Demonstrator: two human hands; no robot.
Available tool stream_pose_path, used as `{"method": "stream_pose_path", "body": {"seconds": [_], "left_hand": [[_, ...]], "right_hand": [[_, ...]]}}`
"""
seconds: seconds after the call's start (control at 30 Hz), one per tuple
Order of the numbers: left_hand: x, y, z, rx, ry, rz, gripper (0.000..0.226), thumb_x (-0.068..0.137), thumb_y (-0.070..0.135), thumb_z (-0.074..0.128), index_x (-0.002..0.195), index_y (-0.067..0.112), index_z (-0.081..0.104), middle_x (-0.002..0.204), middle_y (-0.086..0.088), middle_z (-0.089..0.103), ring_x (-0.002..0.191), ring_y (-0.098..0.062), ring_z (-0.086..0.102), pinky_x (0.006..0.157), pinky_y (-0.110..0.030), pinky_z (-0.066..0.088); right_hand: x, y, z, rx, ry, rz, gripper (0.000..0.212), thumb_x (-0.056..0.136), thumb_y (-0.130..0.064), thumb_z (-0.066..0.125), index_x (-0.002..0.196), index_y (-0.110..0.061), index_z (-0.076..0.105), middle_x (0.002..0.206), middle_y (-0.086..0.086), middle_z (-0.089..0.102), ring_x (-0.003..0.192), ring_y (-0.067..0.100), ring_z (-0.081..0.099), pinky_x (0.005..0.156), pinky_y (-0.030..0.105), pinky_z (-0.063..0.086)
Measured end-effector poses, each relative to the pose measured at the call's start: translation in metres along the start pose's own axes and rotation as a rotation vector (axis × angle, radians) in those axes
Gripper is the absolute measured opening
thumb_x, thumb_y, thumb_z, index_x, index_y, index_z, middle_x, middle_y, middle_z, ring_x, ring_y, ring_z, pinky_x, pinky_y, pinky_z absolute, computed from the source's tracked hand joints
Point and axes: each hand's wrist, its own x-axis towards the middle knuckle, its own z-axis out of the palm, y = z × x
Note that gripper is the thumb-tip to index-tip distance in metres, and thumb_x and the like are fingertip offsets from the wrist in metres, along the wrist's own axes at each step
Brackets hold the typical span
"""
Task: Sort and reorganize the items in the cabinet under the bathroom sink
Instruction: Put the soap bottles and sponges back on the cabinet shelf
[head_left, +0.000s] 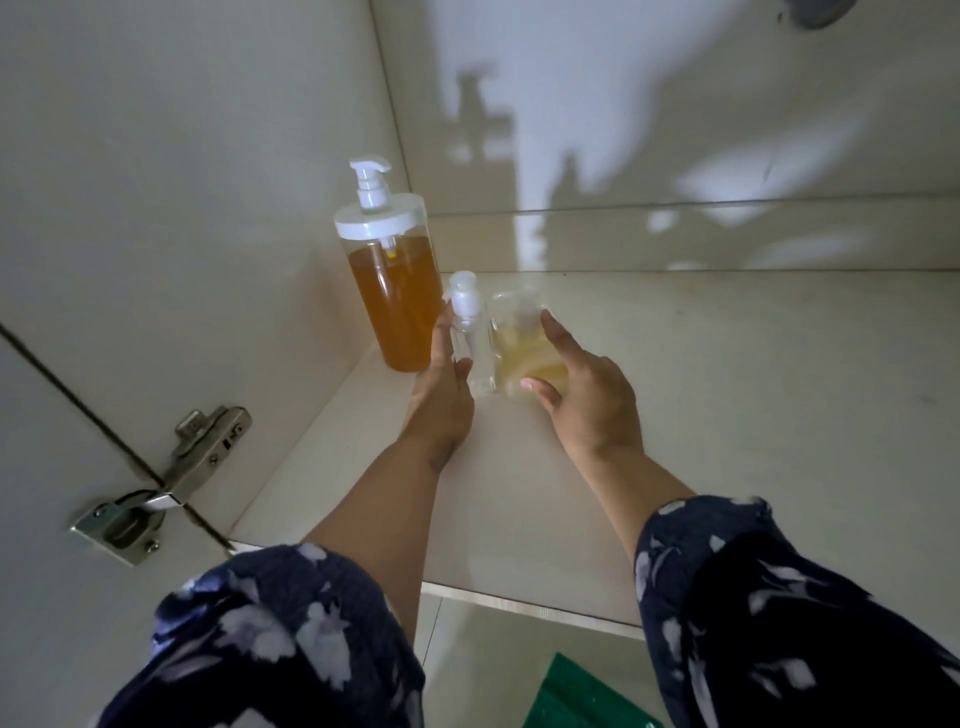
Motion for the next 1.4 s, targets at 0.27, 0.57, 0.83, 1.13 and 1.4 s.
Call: {"method": "stream_pose_path", "body": {"seconds": [0.27,0.57,0.83,1.13,1.4], "left_hand": [[0.011,-0.005,-0.003,-0.013,-0.037,-0.067,0.077,0.099,-0.002,0.034,0.149,0.046,0.0,0.155,0.003,0.028,0.13,-0.007,0.04,0.096,-0.022,0.029],[-0.048,-0.003,-0.02,0.316,-0.194,-0.145,0.039,0.098,0.018,0.044,0.136,0.022,0.048,0.143,-0.003,0.047,0.128,-0.025,0.045,0.104,-0.032,0.035],[-0.106,0.04,-0.032,0.348,-0.494,0.001,0.025,0.097,0.017,0.048,0.114,0.024,0.064,0.125,0.001,0.061,0.11,-0.018,0.058,0.092,-0.026,0.044],[-0.197,0.085,0.002,0.305,-0.741,0.082,0.02,0.089,0.02,0.055,0.106,0.018,0.067,0.112,0.0,0.066,0.103,-0.016,0.06,0.09,-0.022,0.044],[-0.274,0.021,0.068,0.124,-0.709,-0.11,0.064,0.076,0.025,0.076,0.132,0.02,0.044,0.128,0.002,0.046,0.114,-0.016,0.05,0.098,-0.027,0.04]], "right_hand": [[0.001,-0.006,0.001,-0.16,-0.044,-0.032,0.072,0.093,-0.034,0.057,0.151,-0.035,0.014,0.059,-0.003,0.034,0.073,0.02,0.04,0.064,0.029,0.036],[-0.036,-0.023,-0.014,-0.256,-0.122,0.113,0.042,0.095,-0.017,0.05,0.135,-0.01,0.041,0.109,0.012,0.058,0.106,0.029,0.052,0.078,0.035,0.045],[-0.073,-0.08,-0.09,-0.549,-0.705,0.188,0.031,0.09,-0.018,0.053,0.12,-0.019,0.06,0.122,0.004,0.057,0.108,0.024,0.058,0.083,0.032,0.048],[-0.159,-0.037,-0.217,-0.431,-0.888,0.425,0.036,0.084,-0.019,0.068,0.12,-0.018,0.062,0.104,0.002,0.058,0.092,0.021,0.056,0.067,0.024,0.045],[-0.262,0.062,-0.2,-0.232,-0.715,0.617,0.056,0.083,-0.028,0.071,0.134,-0.027,0.049,0.141,0.001,0.047,0.125,0.019,0.047,0.102,0.029,0.037]]}}
